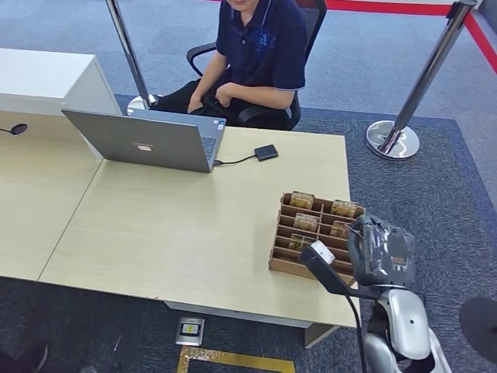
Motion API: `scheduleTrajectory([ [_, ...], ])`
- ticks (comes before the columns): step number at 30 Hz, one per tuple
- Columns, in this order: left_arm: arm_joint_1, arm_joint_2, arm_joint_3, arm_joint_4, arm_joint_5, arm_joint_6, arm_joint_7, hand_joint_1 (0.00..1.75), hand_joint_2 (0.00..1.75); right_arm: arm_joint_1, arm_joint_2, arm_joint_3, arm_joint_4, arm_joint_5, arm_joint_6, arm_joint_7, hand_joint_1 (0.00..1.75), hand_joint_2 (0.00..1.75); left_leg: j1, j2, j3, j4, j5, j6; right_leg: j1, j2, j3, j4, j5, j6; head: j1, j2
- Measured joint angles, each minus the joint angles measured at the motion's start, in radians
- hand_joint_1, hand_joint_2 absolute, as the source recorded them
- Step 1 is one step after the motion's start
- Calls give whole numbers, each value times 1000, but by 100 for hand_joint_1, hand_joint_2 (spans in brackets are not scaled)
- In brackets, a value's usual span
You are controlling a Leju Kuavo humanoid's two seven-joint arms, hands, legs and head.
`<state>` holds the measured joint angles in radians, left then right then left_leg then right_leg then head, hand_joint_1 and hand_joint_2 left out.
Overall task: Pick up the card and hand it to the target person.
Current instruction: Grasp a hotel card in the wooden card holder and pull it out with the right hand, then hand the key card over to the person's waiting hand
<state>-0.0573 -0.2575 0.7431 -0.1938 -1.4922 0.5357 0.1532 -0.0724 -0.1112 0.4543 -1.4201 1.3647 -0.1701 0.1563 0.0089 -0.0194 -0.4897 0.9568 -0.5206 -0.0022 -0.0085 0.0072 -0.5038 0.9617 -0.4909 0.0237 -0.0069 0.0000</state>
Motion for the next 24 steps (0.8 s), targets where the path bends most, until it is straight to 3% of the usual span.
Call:
scheduleTrajectory([
  [7, -1, 0, 0, 0, 3, 1, -2, 0, 0, -86, 5, 8, -17, -25, -4, -37, 143, 175, 0, 0, 0, 0, 0, 0, 0, 0, 0, 0, 0, 0, 0, 0],
  [12, -4, -2, 0, 0, -2, 1, -2, 0, 0, -197, 38, 27, 37, -86, 0, -63, 145, 175, 0, 1, 0, 0, 0, 0, 0, 0, 0, 1, 0, 0, 0, 0],
  [24, -14, -3, 0, 0, 1, 10, 9, 0, 0, -562, 266, 79, 472, -146, 15, -56, 145, 175, 1, 1, 0, 0, 1, -1, 1, 0, -1, 3, 0, -1, 0, 0],
])
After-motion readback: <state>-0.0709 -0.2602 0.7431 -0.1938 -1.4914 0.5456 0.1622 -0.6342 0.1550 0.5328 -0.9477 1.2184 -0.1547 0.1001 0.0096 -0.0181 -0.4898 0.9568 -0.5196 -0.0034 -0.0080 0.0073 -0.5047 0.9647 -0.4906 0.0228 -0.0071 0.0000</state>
